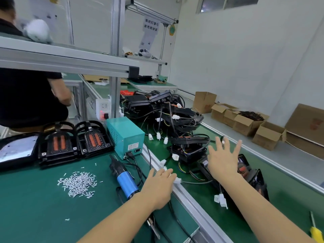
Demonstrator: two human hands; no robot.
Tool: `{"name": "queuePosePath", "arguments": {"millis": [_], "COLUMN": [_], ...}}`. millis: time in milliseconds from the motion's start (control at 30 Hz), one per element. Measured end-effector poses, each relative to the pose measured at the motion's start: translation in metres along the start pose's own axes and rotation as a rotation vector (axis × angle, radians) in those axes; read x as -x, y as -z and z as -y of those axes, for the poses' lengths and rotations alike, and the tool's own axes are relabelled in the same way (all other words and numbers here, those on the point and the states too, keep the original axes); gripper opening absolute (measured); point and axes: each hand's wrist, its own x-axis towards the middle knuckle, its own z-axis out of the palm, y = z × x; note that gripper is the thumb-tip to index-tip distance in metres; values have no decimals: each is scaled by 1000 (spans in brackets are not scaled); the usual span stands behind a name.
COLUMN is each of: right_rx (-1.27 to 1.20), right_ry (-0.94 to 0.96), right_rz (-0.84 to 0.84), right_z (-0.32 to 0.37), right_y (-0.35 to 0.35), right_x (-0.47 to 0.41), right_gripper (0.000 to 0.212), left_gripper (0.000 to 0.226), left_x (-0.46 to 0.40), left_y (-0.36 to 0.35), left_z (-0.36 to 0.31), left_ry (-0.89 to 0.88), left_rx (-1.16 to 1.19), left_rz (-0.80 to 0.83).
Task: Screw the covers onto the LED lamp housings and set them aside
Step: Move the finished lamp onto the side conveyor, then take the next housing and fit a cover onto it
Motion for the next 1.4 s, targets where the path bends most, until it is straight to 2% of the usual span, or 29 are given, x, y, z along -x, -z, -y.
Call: {"name": "queuePosePath", "arguments": {"millis": [133, 267, 400, 633, 1133, 1400], "right_rx": [-265, -590, -723, -765, -808, -801], "right_ry": [105, 268, 358, 535, 864, 968], "right_rz": [-72, 67, 124, 145, 142, 118], "right_z": [33, 79, 124, 201, 348, 411], "right_y": [20, 40, 54, 76, 118, 147], "right_x": [13, 32, 52, 90, 170, 177], "right_gripper": [46, 49, 53, 52, 54, 51], "left_gripper": [50, 50, 51, 53, 56, 54], "left_x": [15, 39, 74, 156, 302, 340], "left_y": [11, 25, 34, 40, 18, 3], "left_z": [11, 30, 58, 111, 195, 224], "left_ry": [62, 165, 331, 586, 974, 1066], "left_rx": [41, 78, 58, -4, -35, 0], "left_rz": [-23, -119, -191, -247, -327, -290]}}
